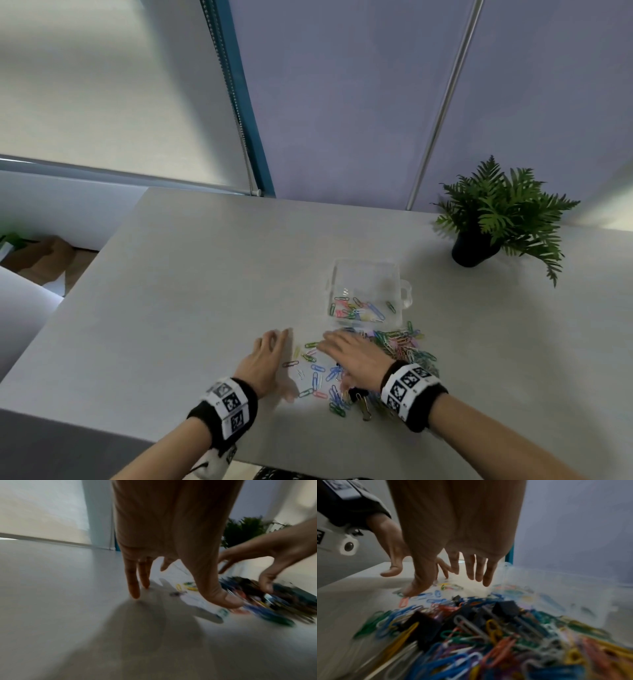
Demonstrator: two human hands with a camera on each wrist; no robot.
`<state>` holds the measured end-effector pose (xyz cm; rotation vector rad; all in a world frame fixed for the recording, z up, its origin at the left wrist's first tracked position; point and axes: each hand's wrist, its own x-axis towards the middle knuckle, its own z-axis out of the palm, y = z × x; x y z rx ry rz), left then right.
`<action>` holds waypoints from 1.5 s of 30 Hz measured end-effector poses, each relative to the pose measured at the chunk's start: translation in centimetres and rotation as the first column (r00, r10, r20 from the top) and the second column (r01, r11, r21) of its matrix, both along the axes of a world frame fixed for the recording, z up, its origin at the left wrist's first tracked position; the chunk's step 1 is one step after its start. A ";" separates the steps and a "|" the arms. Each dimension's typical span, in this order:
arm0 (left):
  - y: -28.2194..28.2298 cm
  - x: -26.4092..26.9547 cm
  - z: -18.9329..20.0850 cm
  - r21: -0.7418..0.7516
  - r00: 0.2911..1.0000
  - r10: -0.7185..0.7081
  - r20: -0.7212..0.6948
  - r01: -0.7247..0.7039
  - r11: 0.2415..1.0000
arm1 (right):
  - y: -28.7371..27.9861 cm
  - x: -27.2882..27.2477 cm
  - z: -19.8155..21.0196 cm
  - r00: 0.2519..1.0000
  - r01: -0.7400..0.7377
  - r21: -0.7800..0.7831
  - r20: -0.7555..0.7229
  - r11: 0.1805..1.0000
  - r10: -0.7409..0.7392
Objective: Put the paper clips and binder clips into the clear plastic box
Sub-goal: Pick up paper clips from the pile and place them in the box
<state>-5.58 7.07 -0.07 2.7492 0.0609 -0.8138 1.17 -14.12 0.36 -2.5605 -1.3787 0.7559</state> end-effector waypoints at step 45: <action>-7.6 11.8 3.9 -0.380 0.980 0.094 0.174 -0.021 0.925 | -3.3 6.8 0.7 0.478 0.877 0.328 -0.519 0.351 -0.709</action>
